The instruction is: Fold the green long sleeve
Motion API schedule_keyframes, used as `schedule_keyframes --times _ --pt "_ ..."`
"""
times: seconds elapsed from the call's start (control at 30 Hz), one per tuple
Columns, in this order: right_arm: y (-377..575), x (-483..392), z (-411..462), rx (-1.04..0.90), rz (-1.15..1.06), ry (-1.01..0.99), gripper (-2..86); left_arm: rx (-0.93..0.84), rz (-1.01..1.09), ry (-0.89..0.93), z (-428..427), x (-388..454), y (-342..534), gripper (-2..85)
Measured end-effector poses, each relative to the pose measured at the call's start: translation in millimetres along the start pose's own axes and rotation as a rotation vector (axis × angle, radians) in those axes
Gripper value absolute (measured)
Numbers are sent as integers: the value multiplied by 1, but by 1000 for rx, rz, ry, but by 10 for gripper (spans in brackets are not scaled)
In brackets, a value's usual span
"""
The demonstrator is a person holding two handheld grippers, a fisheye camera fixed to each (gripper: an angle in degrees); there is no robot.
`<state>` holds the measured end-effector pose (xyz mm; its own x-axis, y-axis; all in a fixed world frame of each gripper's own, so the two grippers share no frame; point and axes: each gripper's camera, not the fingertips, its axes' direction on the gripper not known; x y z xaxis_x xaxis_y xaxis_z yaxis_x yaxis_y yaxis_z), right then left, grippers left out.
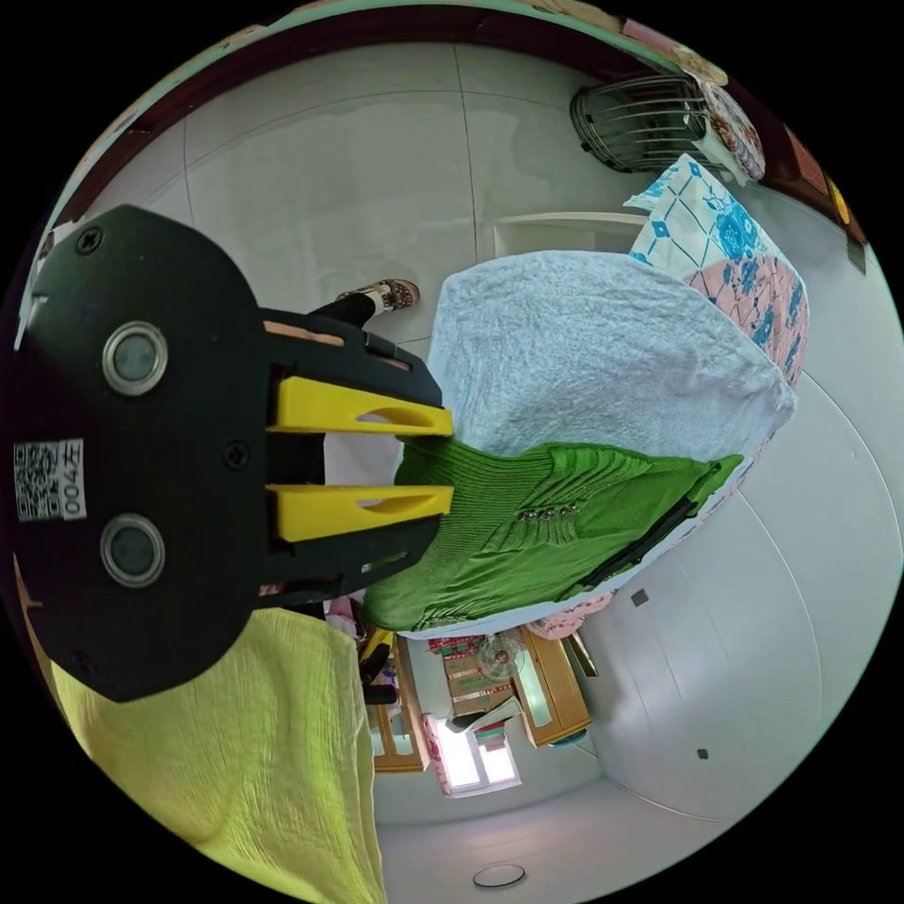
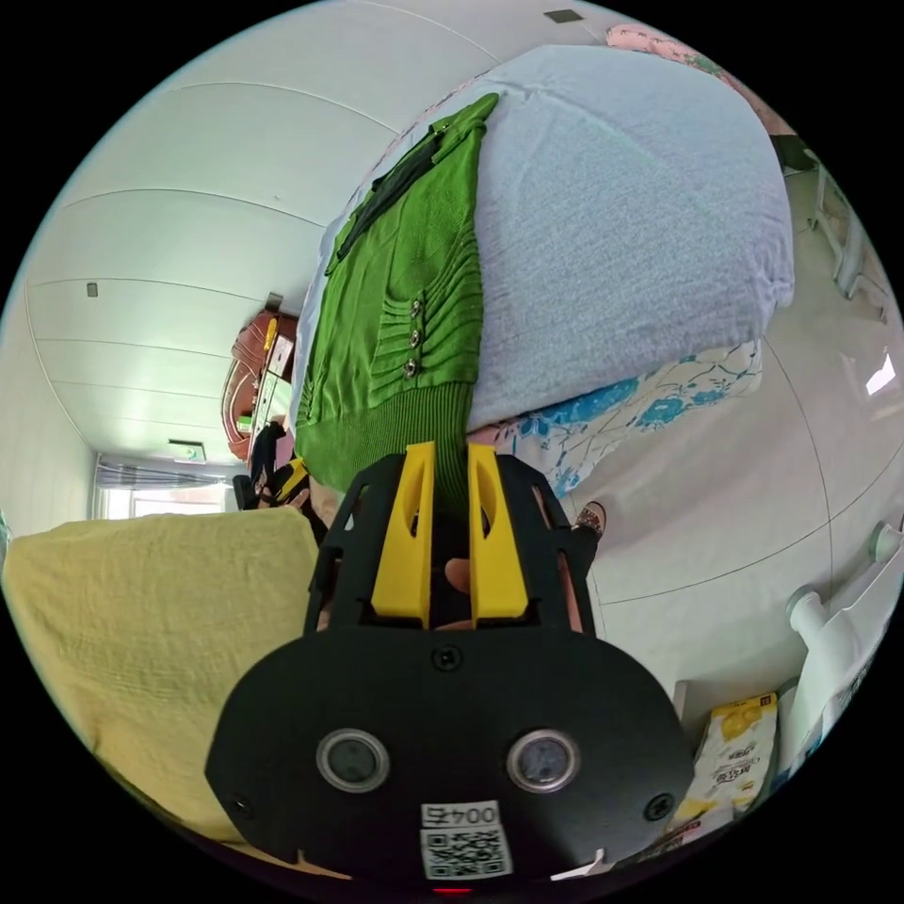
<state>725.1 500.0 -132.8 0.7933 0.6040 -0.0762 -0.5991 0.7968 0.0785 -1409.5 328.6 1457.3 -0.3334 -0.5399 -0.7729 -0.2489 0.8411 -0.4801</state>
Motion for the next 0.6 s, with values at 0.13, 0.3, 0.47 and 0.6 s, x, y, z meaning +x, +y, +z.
schedule_keyframes --times 0.13,0.3,0.47,0.6 --pt "5 11 3 32 10 -63 66 4 -30 61 -9 -6 -6 37" --pt "10 24 8 30 3 -143 66 17 -57 163 -19 -11 -16 26" --pt "17 33 23 -7 -16 -181 60 9 -52 201 -23 -8 -32 22" --pt "19 35 36 -38 -28 -168 34 2 -68 210 -21 -10 -41 22"
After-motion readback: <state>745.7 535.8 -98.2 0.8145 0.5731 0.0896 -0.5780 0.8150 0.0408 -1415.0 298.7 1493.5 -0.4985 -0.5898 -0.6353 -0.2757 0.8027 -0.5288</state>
